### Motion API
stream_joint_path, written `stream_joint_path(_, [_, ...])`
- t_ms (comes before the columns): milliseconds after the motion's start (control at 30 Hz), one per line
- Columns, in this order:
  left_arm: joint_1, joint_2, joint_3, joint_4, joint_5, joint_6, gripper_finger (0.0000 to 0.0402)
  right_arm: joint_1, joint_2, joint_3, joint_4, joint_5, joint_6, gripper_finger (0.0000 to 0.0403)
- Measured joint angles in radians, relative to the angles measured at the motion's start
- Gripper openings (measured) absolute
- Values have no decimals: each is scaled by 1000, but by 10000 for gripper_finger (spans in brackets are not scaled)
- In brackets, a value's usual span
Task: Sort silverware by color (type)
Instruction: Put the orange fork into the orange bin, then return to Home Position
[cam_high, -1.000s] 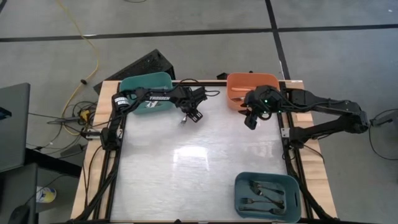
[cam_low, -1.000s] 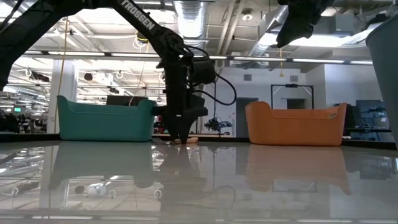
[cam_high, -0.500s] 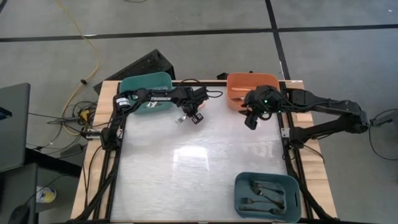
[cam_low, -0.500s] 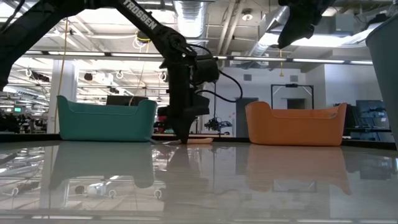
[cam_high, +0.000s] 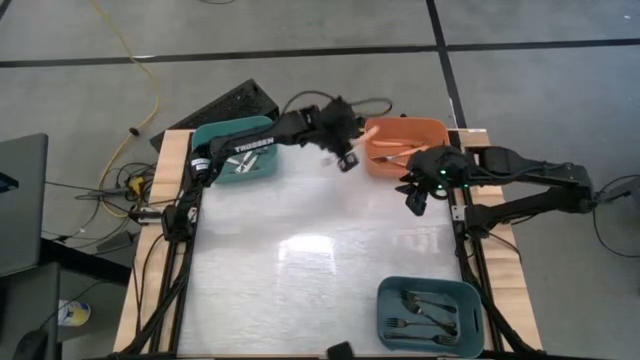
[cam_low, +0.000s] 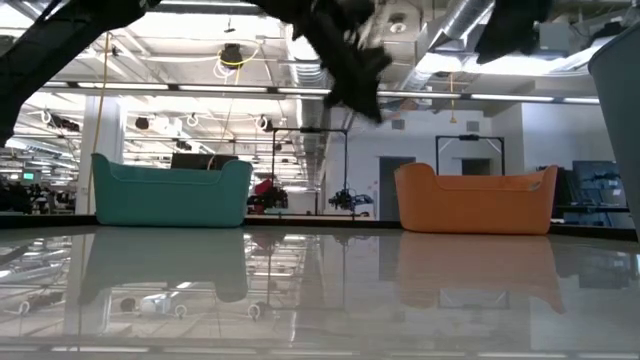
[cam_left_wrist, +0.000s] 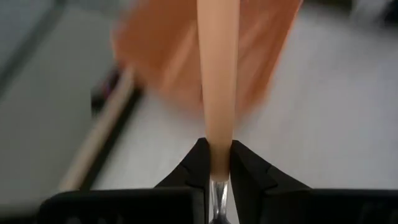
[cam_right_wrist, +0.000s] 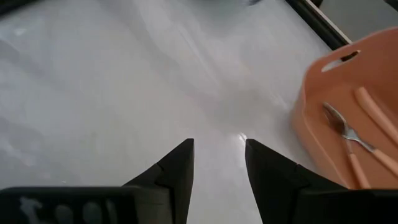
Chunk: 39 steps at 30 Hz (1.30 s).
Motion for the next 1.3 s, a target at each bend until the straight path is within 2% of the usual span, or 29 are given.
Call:
stream_joint_path(100, [-1, 14, 57, 182, 19, 90, 21, 16, -27, 0, 26, 8, 29, 166])
stream_joint_path(200, [3, 82, 108, 337, 55, 170, 20, 22, -42, 0, 61, 39, 53, 166])
stream_joint_path(433, [12, 251, 235, 493, 183, 166, 19, 18, -48, 0, 89, 45, 79, 166])
stream_joint_path(500, [12, 272, 226, 537, 203, 174, 19, 19, -48, 0, 90, 45, 81, 166])
stream_joint_path(700, [6, 325, 218, 539, 190, 212, 26, 19, -48, 0, 100, 47, 81, 166])
stream_joint_path(1000, [-7, 332, 233, 486, 164, 205, 152, 28, -48, 0, 102, 48, 31, 166])
stream_joint_path(1167, [-17, 250, 232, 467, 121, 218, 189, 35, -60, 0, 101, 48, 9, 166])
stream_joint_path(1300, [-29, 139, 234, 299, 47, 187, 192, 79, -75, 1, 101, 43, 2, 166])
